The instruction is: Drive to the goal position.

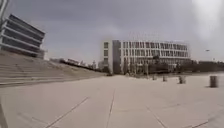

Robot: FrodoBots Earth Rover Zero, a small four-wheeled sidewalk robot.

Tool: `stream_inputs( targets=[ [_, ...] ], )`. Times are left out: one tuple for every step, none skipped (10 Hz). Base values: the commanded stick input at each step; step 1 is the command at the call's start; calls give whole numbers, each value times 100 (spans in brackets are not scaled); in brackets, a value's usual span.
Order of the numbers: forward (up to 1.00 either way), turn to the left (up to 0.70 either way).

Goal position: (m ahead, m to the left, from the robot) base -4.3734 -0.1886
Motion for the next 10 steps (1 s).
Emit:
stream_inputs(
  targets=[
    [70,0],
    [70,0],
    [70,0],
    [70,0],
    [70,0],
    [70,0],
    [70,0],
    [70,0],
    [70,0],
    [70,0]
  ],
)
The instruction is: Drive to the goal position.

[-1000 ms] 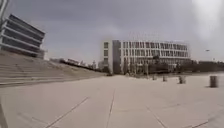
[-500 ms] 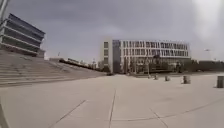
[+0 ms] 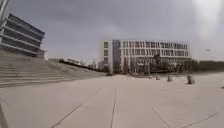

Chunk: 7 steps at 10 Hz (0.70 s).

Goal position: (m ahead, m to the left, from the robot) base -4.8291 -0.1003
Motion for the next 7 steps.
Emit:
stream_inputs(
  targets=[
    [70,0],
    [70,0],
    [70,0],
    [70,0],
    [70,0],
    [70,0],
    [70,0]
  ],
)
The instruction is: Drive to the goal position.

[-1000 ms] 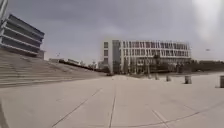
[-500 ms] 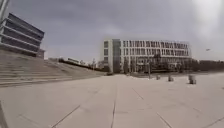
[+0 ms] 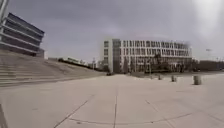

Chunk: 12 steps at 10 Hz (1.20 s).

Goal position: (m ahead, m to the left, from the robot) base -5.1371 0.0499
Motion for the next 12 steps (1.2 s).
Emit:
stream_inputs(
  targets=[
    [70,0],
    [70,0],
    [70,0],
    [70,0],
    [70,0],
    [70,0],
    [70,0],
    [70,0],
    [70,0],
    [70,0],
    [70,0],
    [70,0]
  ],
)
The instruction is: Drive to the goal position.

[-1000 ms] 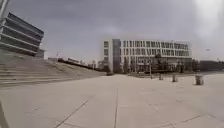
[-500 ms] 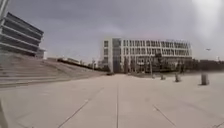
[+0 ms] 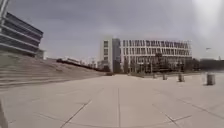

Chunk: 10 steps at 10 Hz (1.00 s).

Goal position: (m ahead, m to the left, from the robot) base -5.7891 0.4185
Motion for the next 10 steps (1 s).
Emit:
stream_inputs(
  targets=[
    [70,0],
    [70,0],
    [70,0],
    [70,0],
    [70,0],
    [70,0],
    [70,0],
    [70,0],
    [70,-7],
    [70,-27]
  ],
)
